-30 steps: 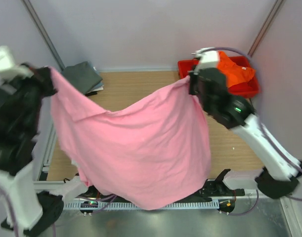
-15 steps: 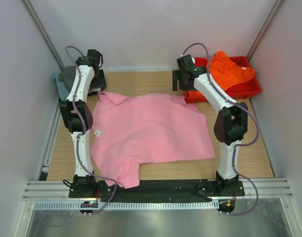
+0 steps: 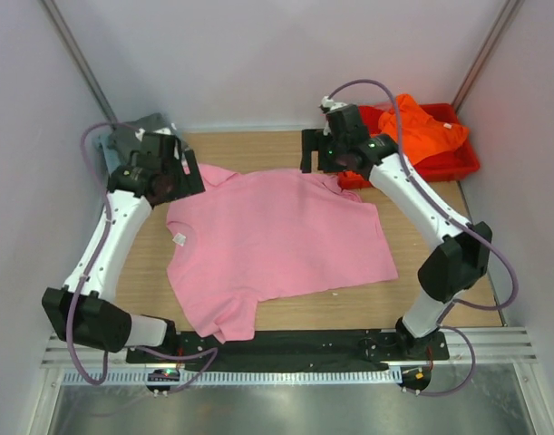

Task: Fold and stack the t-shirts
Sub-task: Flatten the tshirt out

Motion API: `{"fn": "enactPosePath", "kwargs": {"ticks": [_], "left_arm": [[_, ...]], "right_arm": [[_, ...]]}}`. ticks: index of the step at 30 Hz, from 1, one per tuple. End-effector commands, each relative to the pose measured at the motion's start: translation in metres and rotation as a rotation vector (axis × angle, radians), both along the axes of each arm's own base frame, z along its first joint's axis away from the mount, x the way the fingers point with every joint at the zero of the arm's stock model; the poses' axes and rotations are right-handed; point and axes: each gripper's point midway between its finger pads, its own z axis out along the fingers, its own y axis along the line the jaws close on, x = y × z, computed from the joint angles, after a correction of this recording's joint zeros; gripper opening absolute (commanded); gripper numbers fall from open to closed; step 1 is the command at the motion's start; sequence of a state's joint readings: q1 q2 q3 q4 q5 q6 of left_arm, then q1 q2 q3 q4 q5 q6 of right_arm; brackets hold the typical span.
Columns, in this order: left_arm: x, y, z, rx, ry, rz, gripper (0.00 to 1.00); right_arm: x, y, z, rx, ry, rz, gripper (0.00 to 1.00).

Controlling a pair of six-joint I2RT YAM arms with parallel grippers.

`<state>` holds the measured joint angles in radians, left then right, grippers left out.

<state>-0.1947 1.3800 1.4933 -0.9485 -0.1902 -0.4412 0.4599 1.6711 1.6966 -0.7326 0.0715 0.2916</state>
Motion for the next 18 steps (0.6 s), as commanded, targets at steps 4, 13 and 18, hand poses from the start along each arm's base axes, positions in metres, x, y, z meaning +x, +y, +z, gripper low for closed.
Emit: {"fn": "enactPosePath", "kwargs": {"ticks": [4, 13, 18], "left_arm": [[0.009, -0.069, -0.101, -0.357, 0.128, -0.042, 0.75], [-0.012, -0.094, -0.2, -0.403, 0.374, 0.018, 0.43], [-0.056, -0.104, -0.224, -0.406, 0.476, 0.041, 0.42]], "right_arm": [[0.0, 0.106, -0.01, 0.069, 0.022, 0.242, 0.93], [0.041, 0.17, -0.024, 0.111, -0.014, 0.364, 0.91], [0.058, 0.206, -0.046, 0.152, -0.04, 0.423, 0.9]]}}
